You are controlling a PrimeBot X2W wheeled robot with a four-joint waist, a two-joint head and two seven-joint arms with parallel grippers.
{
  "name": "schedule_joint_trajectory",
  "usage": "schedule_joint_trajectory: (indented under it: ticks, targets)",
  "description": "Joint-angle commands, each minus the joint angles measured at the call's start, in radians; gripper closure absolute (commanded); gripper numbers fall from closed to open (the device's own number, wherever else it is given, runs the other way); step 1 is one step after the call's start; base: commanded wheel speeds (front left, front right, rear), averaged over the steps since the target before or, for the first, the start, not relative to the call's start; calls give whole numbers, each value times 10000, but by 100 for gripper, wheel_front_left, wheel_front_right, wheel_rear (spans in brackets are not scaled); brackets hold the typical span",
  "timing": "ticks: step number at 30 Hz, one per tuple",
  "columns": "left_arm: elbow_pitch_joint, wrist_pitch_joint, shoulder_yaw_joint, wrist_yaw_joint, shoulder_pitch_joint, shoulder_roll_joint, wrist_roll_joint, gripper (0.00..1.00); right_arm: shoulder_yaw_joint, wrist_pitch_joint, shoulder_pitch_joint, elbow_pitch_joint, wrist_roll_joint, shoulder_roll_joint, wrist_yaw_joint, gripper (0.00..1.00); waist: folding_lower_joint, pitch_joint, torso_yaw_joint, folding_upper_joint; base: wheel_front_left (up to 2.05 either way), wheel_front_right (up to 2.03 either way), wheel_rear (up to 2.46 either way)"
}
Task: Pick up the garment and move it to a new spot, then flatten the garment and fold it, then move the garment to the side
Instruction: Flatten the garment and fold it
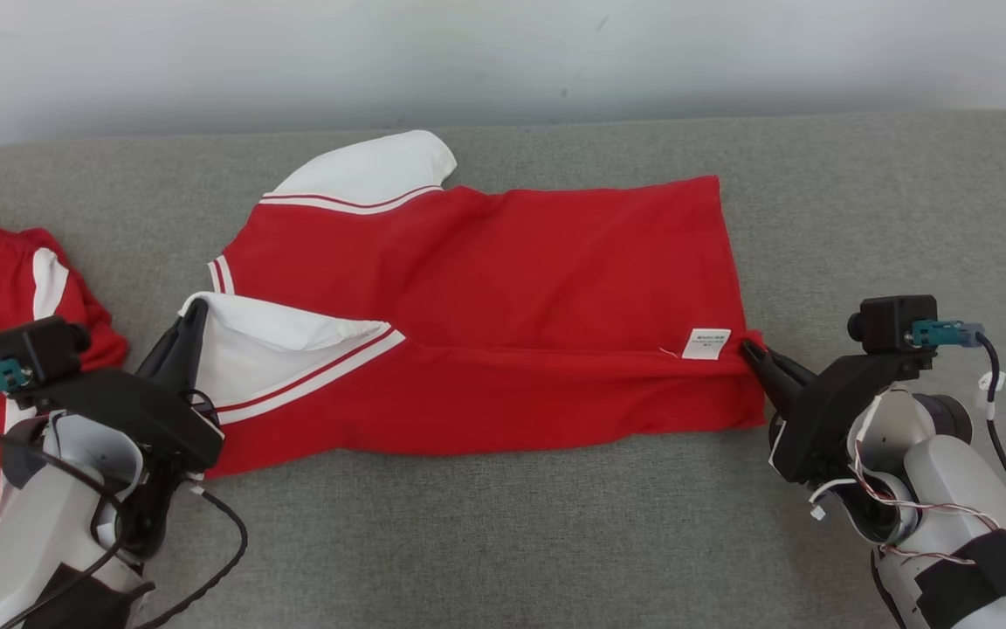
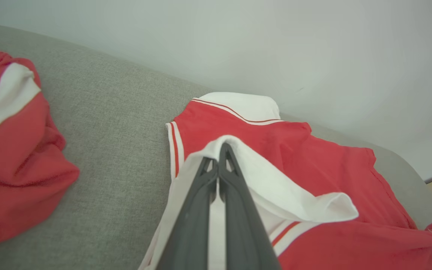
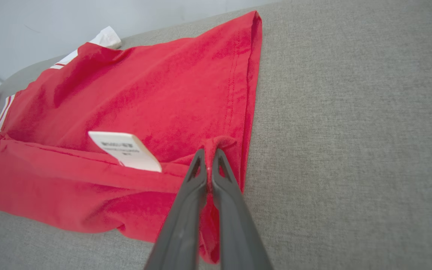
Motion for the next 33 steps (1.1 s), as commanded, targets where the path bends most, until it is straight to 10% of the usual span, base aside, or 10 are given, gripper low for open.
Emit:
schedule_joint_trajectory:
  ticks: [1,8,10,11,12,13,14,33]
  targets:
    - [145,-82,-36,-19,-158,5,61,100,60,-95,-172,119,48,-22,-4,100,-2,60,60,-2,0,0,0]
    - [920,-406,-402,-127,-459,-191,45,100,492,-511,-578,729,218,-120,-4,97,-2,30,202,-2,0,0,0]
    - [1082,-545,-474,-144,-506,-242,2,100,592,-727,-646,803,261,-197,-4,58,-2,-30,232,-2,0,0,0]
    - [1167,-605,-513,-152,-509,-260,-17,100,638,-834,-649,846,277,-232,-4,0,-2,-68,245,-2,0,0,0]
    - [1239,-685,-574,-157,-496,-278,-4,81,662,-915,-636,903,321,-258,-4,0,-2,-112,260,-2,0,0,0]
    - [1290,-809,-605,-162,-481,-293,17,28,687,-992,-626,947,343,-288,-4,0,-2,-159,272,-2,0,0,0]
    - [1341,-934,-612,-164,-442,-316,3,0,708,-1080,-607,981,367,-330,-4,0,-2,-213,286,-2,0,0,0]
    - [574,-1981,-381,231,1062,-645,522,0,857,-2515,1015,-61,188,-1033,-4,0,-2,-861,604,-2,0,0,0]
